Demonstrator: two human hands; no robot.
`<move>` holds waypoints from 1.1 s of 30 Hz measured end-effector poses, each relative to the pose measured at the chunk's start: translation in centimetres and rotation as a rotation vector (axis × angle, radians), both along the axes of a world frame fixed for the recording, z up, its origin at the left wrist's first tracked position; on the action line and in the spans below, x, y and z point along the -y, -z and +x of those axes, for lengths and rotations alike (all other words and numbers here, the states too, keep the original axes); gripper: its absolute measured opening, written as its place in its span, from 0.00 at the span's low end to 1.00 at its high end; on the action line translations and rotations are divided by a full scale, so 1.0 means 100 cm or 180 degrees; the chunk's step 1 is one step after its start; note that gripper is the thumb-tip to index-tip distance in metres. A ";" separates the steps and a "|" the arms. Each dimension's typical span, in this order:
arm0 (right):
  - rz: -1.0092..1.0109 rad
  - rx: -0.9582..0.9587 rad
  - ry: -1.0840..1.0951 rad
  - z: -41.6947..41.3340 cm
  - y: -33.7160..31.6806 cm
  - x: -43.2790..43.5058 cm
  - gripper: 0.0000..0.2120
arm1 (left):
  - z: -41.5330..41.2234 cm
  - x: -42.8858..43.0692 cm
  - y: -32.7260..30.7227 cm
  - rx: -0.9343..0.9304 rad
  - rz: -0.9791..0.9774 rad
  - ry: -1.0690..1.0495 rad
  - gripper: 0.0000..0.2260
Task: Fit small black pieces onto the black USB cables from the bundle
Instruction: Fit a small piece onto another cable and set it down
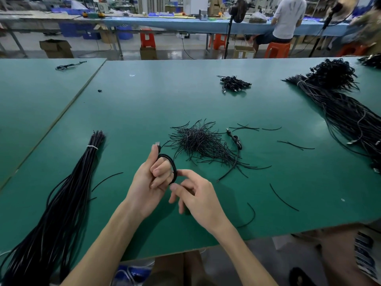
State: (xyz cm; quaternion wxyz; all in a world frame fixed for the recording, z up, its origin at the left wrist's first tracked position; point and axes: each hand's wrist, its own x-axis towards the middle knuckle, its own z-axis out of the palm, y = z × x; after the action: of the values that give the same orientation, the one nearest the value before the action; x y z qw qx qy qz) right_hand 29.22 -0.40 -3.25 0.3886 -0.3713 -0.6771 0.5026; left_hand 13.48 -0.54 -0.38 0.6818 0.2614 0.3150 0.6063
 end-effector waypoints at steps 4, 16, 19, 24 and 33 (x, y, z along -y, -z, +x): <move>0.0031 -0.0079 0.0133 0.001 -0.001 -0.001 0.12 | 0.001 0.001 0.001 -0.0588 0.0014 0.0029 0.28; -0.0093 -0.0304 0.0777 0.000 0.000 -0.004 0.08 | 0.020 0.003 0.004 -0.1613 0.0902 -0.0468 0.25; -0.0121 -0.0351 0.0830 0.000 -0.002 -0.004 0.08 | 0.022 0.003 0.007 -0.2207 0.1000 -0.0791 0.25; -0.0104 -0.0311 0.0750 0.003 -0.004 -0.002 0.10 | 0.012 0.001 0.009 -0.2827 0.0871 -0.1058 0.24; -0.0016 -0.0335 0.0858 0.001 -0.005 -0.001 0.15 | 0.004 0.002 0.007 -0.1862 0.0661 -0.0170 0.22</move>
State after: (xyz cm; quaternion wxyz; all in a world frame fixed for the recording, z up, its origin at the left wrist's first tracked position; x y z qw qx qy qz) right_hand 29.33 -0.27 -2.75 0.4867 -0.4329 -0.5985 0.4663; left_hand 13.91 -0.71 -1.11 0.5157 0.4847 0.4409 0.5520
